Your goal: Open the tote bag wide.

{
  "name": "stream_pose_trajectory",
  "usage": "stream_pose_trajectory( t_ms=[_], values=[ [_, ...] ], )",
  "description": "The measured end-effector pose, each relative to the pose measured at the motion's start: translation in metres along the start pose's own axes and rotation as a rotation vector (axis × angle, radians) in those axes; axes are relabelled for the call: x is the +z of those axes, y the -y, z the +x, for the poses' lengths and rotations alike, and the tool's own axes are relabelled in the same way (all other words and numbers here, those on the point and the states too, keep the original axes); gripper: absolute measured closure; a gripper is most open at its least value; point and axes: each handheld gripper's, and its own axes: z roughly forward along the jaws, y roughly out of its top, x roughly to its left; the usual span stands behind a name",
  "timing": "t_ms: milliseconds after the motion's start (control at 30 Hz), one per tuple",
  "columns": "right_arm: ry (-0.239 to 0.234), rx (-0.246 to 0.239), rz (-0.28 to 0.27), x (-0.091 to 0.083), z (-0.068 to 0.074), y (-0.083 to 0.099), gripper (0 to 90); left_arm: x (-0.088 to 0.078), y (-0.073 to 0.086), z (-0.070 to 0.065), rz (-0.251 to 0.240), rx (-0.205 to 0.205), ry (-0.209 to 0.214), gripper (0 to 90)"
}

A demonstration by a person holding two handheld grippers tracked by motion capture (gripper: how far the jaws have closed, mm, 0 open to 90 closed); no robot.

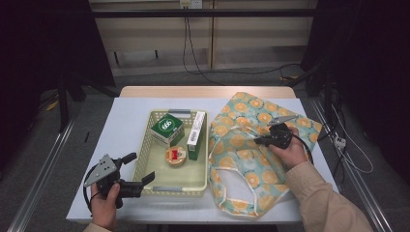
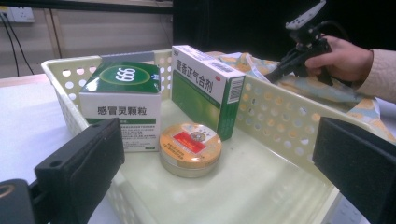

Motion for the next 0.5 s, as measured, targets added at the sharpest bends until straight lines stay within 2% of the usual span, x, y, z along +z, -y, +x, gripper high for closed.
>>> stream_pose_trajectory(
  t_ms=[100,367,500],
  values=[
    [-0.005,-0.010,-0.007,-0.009,0.001,-0.007,89.8,0.001,-0.004,-0.001,-0.001,-0.005,0.006,2.2],
    [-0.035,0.031,-0.033,-0.027,-0.003,-0.021,89.8,0.003,-0.019,-0.004,-0.004,-0.015,0.023,2.3],
    [-0.035,0.034,-0.039,-0.036,-0.004,-0.028,89.7,0.005,-0.027,-0.006,-0.001,-0.020,0.035,2.3]
  ],
)
